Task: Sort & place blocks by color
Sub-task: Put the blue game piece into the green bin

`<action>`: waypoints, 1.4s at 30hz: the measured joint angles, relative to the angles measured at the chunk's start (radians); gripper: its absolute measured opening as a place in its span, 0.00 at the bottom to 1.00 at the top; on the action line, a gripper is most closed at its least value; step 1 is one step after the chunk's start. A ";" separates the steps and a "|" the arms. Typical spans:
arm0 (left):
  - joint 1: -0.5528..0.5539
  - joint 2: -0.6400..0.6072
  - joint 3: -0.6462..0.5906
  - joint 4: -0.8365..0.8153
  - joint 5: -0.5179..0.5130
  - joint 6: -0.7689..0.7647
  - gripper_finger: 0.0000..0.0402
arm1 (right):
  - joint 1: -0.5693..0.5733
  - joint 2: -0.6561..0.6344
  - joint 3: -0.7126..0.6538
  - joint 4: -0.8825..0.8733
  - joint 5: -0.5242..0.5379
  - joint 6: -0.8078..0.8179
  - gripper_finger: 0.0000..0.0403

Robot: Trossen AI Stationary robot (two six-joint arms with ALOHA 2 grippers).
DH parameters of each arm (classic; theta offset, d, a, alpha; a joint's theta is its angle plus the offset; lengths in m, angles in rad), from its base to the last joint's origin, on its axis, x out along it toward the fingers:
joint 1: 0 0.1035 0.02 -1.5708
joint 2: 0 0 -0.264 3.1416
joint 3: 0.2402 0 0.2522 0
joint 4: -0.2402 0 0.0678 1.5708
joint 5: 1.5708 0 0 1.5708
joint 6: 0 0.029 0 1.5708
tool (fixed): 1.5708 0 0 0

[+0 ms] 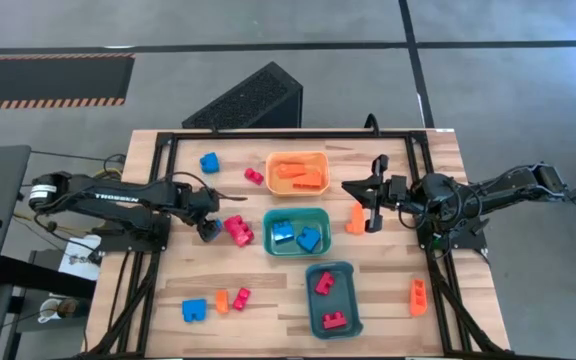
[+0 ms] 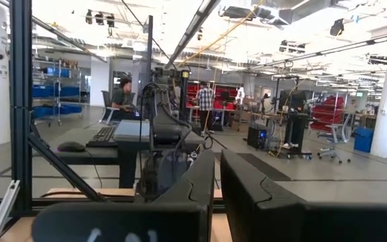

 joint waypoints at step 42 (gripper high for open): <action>-0.154 0.201 0.244 0.611 -0.109 0.198 0.24 | -0.019 0.000 0.000 -0.009 0.009 -0.029 0.13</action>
